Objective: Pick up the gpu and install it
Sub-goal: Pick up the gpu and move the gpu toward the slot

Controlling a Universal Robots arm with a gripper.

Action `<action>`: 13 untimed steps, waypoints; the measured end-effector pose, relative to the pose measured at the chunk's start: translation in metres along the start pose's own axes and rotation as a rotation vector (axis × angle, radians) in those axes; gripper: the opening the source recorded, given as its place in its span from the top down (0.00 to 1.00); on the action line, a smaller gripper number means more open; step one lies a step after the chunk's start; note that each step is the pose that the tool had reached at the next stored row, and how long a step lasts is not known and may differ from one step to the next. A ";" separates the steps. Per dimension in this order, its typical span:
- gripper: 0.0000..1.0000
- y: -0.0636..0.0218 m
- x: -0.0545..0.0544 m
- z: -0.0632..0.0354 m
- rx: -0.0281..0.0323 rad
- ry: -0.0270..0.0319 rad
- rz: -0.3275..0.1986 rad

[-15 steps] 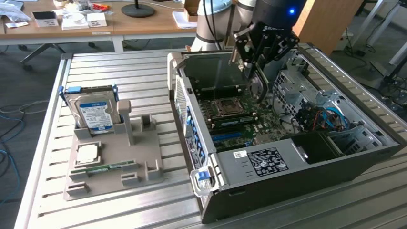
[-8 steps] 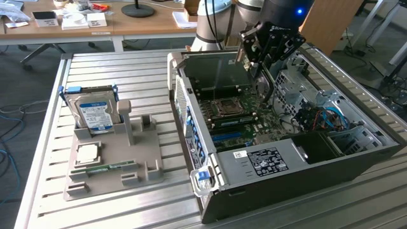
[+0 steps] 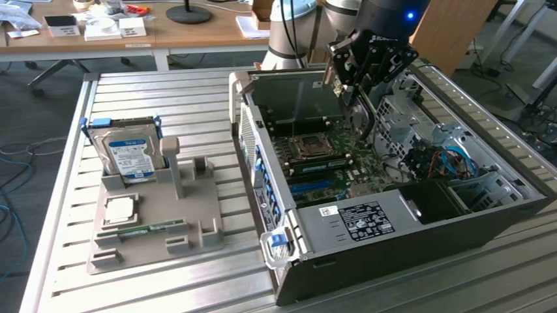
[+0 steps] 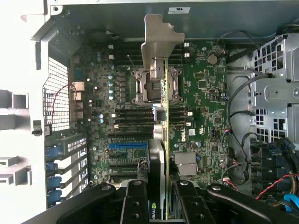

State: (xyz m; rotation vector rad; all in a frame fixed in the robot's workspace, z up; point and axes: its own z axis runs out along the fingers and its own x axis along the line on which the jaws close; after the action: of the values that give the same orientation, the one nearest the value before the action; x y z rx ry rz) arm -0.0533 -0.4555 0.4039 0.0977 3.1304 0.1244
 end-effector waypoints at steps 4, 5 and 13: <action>0.73 0.0000 0.000 0.0000 0.0000 0.0000 0.000; 0.73 0.0000 0.000 0.0000 0.0000 0.0000 0.000; 0.73 0.0010 -0.015 0.0001 -0.0003 0.0000 0.000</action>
State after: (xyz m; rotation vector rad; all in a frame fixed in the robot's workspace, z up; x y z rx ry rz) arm -0.0381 -0.4554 0.4039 0.0978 3.1304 0.1248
